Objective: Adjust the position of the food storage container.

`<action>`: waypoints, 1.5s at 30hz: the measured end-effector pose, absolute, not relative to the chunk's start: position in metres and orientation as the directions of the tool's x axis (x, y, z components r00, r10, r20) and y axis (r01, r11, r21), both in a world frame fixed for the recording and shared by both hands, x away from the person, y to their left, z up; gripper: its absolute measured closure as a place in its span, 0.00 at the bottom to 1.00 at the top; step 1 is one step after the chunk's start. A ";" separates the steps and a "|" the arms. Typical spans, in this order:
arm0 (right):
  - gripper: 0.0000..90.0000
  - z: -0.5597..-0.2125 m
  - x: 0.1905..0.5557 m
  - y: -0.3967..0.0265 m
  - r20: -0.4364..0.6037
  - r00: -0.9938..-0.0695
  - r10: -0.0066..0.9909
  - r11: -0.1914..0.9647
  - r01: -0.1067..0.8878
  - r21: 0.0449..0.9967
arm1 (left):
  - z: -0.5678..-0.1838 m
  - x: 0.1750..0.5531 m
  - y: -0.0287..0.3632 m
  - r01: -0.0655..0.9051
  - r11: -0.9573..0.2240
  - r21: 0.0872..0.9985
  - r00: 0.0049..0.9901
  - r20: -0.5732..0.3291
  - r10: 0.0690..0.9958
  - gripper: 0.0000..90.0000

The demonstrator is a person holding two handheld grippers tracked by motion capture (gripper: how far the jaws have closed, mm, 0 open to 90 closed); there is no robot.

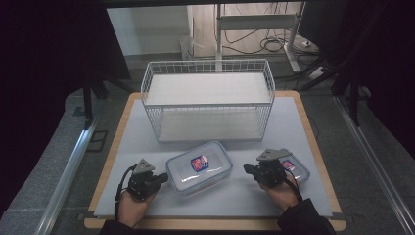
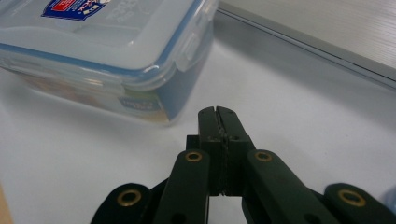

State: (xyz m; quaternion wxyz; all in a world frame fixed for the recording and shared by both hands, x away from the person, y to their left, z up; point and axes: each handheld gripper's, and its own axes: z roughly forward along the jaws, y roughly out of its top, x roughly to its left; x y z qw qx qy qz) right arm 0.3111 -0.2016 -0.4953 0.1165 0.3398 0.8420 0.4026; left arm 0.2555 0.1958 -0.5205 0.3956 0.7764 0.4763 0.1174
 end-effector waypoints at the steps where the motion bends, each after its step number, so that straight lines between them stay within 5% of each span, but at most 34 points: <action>1: 1.00 -0.496 0.312 -0.200 0.079 -0.740 0.668 0.443 0.480 0.757 | -0.521 0.258 0.195 0.647 -0.233 0.726 0.518 -0.194 0.833 1.00; 20: 1.00 -0.505 0.334 -0.184 0.060 -0.725 0.686 0.470 0.504 0.725 | -0.522 0.300 0.177 0.636 -0.236 0.734 0.525 -0.188 0.830 1.00; 37: 1.00 -0.497 0.301 -0.184 -0.068 -0.759 0.647 0.582 0.435 0.687 | -0.523 0.306 0.168 0.643 -0.236 0.729 0.535 -0.207 0.819 1.00; 45: 0.96 -0.493 0.296 -0.192 -0.052 -0.773 0.632 0.581 0.429 0.692 | -0.517 0.296 0.168 0.606 -0.306 0.734 0.567 -0.129 0.813 0.97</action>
